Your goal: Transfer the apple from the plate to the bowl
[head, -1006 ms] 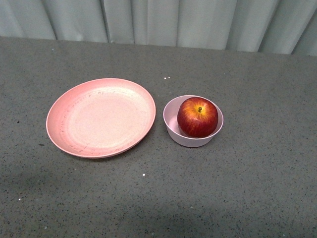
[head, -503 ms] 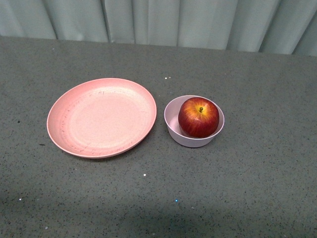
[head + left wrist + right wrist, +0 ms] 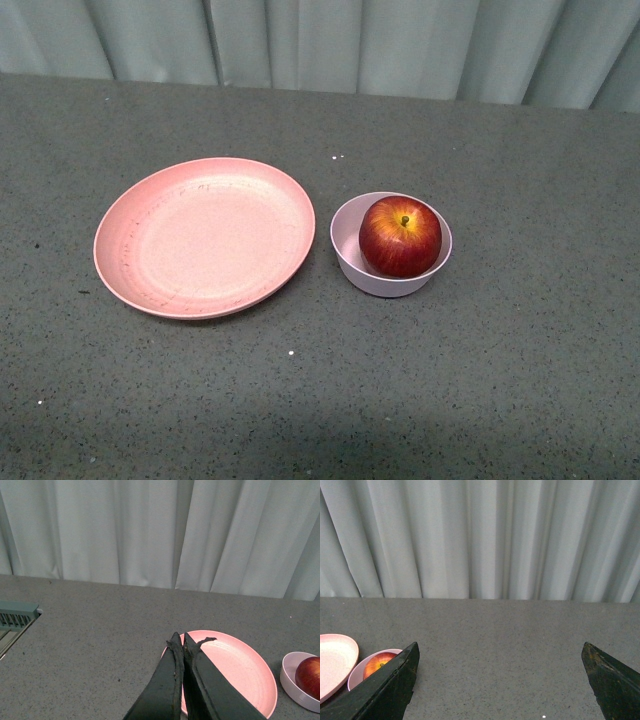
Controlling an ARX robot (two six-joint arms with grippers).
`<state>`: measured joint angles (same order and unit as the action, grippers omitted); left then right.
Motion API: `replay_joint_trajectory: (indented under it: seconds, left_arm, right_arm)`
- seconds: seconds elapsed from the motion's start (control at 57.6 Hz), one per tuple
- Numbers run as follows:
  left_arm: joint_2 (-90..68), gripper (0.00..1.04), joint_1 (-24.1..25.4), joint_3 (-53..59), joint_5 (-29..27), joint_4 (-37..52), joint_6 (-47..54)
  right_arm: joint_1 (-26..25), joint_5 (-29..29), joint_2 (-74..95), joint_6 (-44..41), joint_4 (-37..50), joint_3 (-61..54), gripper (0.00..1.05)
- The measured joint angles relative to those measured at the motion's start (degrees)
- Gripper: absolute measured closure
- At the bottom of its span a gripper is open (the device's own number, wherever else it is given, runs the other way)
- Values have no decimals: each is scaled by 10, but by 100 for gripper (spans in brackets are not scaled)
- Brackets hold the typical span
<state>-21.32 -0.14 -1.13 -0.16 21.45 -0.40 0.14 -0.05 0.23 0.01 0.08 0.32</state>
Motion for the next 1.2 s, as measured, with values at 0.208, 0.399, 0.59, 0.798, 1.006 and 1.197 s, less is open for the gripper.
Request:
replay_joint_trajectory:
  seconds: [0.208,0.399,0.59,0.798,1.006,1.197]
  left_arm:
    - [53,101,0,0,0,-52,0]
    - [89,101,0,0,0,-88,0]
    - [128,101,0,0,0,-127,0]
    - [210,101,0,0,2,-212,0]
    - [210,101,0,0,2,-213,0]
    - [210,64,0,0,2,-213,0]
  right_arm:
    - [0,0,0,0,0,0,9]
    - [0,0,0,0,0,0,9]
    - [0,0,0,0,0,0,9]
    - [0,0,0,0,0,0,9]
    - [0,0,0,0,0,0,9]
    - [0,0,0,0,0,0,9]
